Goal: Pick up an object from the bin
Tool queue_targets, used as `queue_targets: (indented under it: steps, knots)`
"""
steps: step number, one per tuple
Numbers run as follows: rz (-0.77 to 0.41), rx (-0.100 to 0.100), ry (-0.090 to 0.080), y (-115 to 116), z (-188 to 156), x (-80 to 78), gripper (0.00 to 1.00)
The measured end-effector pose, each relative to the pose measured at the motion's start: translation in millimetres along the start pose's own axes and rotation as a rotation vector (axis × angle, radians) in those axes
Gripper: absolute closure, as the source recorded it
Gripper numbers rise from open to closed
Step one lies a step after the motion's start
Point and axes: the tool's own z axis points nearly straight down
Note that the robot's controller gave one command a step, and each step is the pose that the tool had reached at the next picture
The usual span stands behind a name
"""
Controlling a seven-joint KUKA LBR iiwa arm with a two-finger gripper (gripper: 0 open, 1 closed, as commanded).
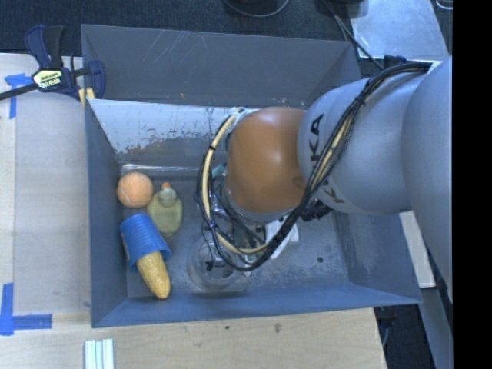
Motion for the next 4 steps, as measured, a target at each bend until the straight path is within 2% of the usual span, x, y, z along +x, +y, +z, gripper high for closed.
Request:
queue_targets:
  steps: [1, 2, 3, 4]
  knots:
    - [0.141, 0.0, 0.004, -15.4, 4.8, -4.6, 0.0]
    - [0.267, 0.001, 0.002, -41.9, 24.1, -6.9, 0.0]
    - [0.075, 0.0, 0.002, -51.5, 42.0, -11.5, 0.0]
    - [0.528, 0.0, 0.002, -71.4, 71.7, -26.1, 1.0]
